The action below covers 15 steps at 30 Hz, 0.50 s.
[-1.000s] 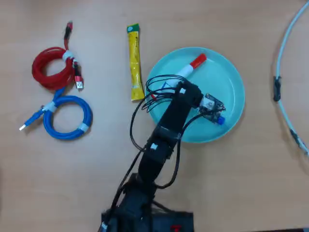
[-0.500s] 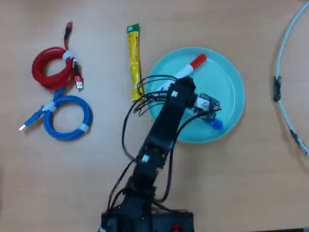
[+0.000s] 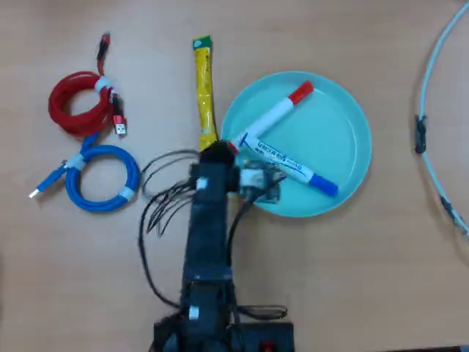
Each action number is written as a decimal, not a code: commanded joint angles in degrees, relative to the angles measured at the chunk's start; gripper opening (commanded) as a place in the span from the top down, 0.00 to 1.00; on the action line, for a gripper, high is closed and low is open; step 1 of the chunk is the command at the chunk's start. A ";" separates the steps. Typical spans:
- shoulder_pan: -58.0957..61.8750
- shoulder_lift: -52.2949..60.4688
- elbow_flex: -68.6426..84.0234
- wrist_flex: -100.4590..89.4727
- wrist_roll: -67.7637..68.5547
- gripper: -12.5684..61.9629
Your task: Pick up the blue pen and put it in the green bowl
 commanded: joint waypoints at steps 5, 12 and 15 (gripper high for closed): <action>-2.37 11.16 10.63 -5.71 0.70 0.06; -3.08 21.62 31.90 -26.10 0.62 0.06; -3.16 28.48 43.33 -35.42 0.35 0.06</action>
